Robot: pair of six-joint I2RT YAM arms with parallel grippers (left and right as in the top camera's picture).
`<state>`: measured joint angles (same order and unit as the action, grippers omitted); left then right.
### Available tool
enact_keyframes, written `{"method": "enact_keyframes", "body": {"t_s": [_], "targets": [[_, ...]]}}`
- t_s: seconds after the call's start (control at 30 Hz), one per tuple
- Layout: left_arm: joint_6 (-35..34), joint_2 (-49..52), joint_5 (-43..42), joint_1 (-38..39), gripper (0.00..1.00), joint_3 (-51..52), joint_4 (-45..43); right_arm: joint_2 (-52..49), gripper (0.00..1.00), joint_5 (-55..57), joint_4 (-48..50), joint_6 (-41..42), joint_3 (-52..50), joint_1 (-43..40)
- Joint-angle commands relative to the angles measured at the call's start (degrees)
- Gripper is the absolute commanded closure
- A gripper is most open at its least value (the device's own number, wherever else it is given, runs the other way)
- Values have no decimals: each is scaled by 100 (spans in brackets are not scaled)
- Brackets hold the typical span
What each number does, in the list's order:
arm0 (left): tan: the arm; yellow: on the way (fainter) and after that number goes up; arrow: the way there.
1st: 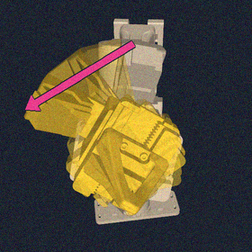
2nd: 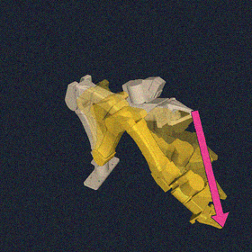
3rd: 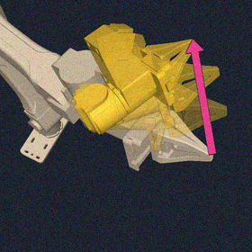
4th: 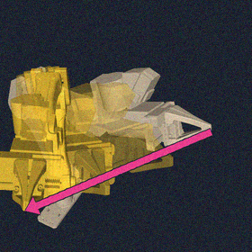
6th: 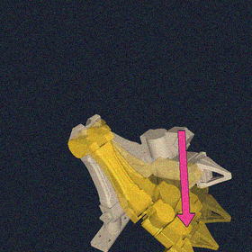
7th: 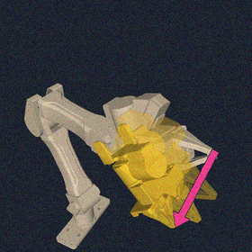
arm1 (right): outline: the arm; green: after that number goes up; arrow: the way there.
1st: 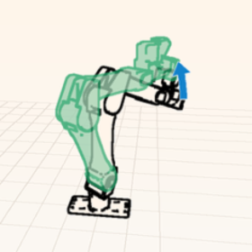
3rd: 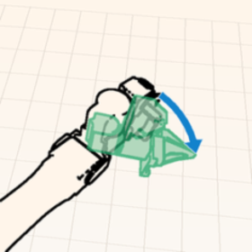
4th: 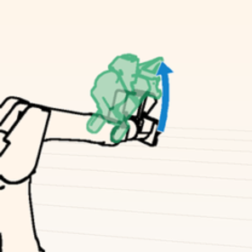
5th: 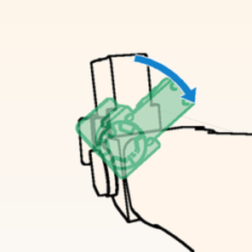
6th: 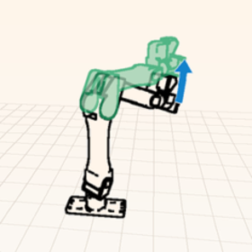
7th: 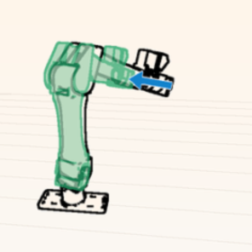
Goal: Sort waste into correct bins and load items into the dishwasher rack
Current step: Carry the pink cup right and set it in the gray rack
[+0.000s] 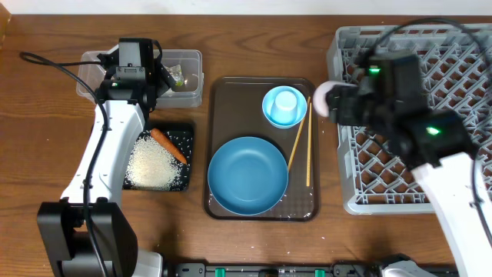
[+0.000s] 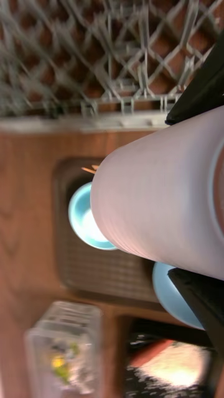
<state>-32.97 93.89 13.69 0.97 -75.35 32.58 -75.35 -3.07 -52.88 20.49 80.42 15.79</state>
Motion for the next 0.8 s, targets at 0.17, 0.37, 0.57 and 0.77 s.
{"method": "enact_keyframes", "body": {"t_s": [0.17,0.37,0.57,0.77], "targets": [[31,52,31,0,1,2,-2,223,34,114,-92,-256,59,-1491],[31,52,31,0,1,2,-2,184,34,166,-44,-367,59,-2243],[31,52,31,0,1,2,-2,46,33,1029,7,-592,59,-2903],[31,52,31,0,1,2,-2,-398,32,894,205,-595,59,-3641]]}}
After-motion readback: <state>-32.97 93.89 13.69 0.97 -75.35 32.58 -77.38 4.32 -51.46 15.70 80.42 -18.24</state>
